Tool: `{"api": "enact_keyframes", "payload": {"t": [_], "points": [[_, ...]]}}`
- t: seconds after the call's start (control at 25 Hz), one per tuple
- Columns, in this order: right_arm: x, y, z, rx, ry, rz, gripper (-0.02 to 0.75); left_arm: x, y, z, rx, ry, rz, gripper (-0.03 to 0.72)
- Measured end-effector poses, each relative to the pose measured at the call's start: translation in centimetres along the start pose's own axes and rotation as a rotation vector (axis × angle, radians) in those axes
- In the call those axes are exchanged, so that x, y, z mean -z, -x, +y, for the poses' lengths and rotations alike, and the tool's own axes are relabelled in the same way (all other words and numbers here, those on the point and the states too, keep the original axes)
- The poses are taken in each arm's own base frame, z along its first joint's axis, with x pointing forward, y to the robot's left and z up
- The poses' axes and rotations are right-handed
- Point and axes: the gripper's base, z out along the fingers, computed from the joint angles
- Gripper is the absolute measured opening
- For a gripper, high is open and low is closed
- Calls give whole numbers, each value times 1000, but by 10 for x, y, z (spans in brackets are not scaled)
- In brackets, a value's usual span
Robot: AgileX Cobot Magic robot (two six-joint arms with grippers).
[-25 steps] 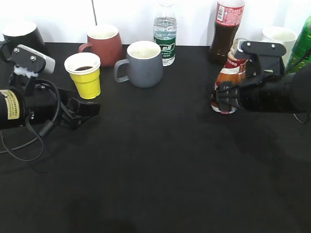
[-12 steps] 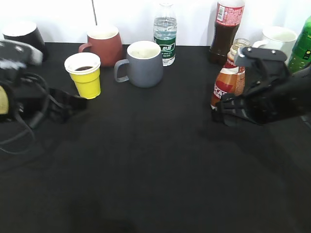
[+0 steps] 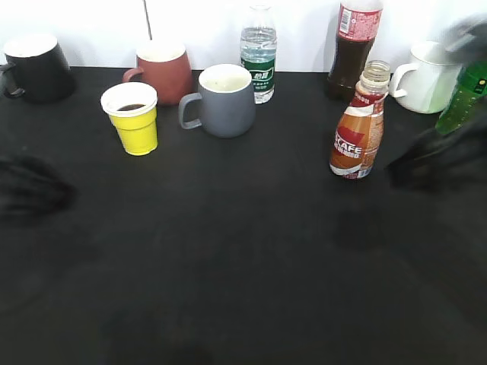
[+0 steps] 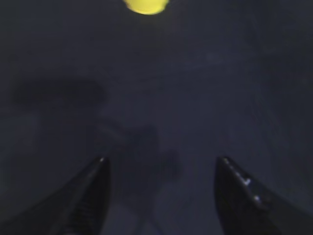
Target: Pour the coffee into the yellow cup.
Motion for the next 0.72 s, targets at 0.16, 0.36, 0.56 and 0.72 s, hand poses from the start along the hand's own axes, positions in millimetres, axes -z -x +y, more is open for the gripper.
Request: {"api": "enact_keyframes", "payload": {"t": [0.16,0.36,0.56,0.72], "points": [[72,-15,4,-31,-28,-100,591,70,-16,18,-127,-90,-82,449],[138,-65,-3,-160,-144,-135,591,133,-71,59,-117,-95,-189,442],[160,-147,-12,-182,-232,-266,592,159,-115,82,-123,-148,-336,436],[168,-171,-15,-176,-250,-436,592,145,-124,80,-190,-148,-318,435]]}}
